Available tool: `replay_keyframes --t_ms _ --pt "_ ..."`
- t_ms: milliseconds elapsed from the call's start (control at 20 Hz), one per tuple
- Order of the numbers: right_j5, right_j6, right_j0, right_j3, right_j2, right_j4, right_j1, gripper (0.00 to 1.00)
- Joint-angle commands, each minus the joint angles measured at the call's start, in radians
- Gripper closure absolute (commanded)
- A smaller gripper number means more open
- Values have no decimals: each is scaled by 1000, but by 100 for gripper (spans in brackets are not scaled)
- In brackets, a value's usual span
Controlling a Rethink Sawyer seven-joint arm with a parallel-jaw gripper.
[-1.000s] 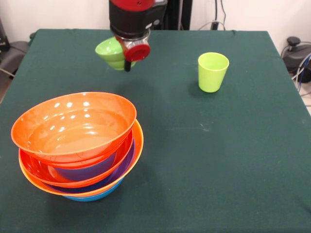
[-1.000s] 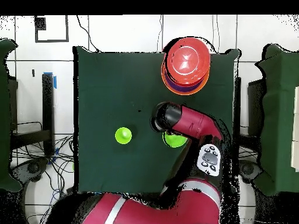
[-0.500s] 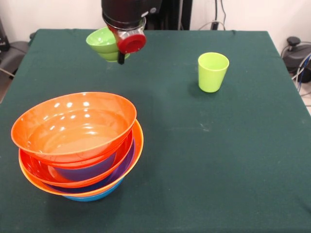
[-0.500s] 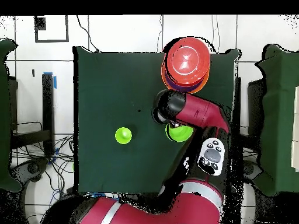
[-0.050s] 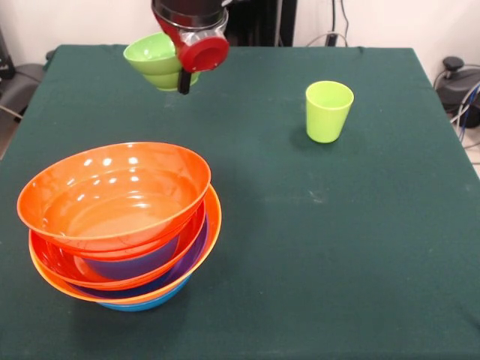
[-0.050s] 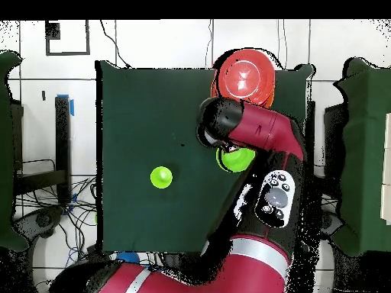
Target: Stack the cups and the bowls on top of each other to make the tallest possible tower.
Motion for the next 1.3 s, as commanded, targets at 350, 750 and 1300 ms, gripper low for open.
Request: replay_keyframes --t_ms 350,750,1300 --pt "-9 115 66 4 72 -4 54 100" --pt "-30 120 87 -15 81 10 88 100" --pt "-220 155 84 91 95 64 111 100"
